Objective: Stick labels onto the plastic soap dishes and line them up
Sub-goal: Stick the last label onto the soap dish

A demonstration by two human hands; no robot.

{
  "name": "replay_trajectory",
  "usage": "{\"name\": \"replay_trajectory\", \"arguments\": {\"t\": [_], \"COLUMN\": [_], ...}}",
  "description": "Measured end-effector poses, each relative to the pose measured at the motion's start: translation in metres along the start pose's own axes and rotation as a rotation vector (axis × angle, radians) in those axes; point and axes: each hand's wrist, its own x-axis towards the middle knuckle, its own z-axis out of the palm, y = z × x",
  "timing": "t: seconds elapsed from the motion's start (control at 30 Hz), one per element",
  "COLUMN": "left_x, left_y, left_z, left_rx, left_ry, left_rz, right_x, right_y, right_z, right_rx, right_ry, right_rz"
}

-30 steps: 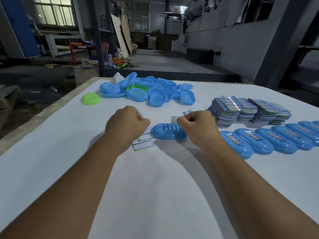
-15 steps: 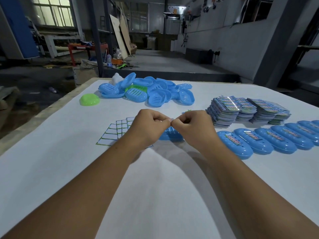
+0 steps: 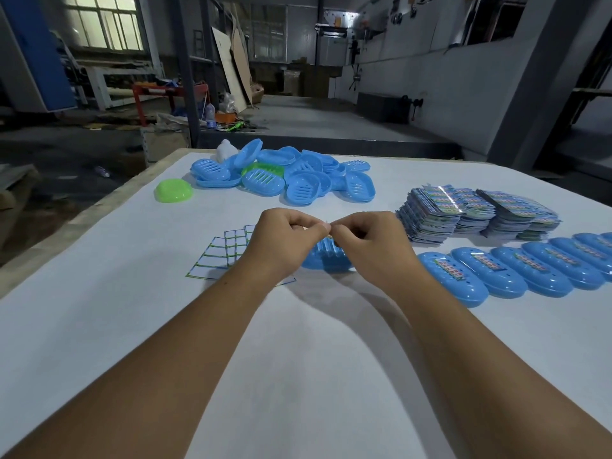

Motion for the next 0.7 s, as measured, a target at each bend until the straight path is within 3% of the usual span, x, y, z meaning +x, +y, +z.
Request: {"name": "replay_trajectory", "arguments": {"t": [0.3,0.7], "left_x": [0.001,0.005], "left_y": [0.006,0.002], "left_z": [0.0,0.003], "left_rx": [-0.031,-0.065], "left_ry": [0.02,0.036], "left_rz": [-0.063,-0.139], "right_x": [0.006,0.01], "right_y": [0.012,0.011], "right_z": [-0.004,-0.009], "right_rx": [-0.088,0.123], "right_ry": [0.032,0.0], "right_rz": [0.128,0.248]}}
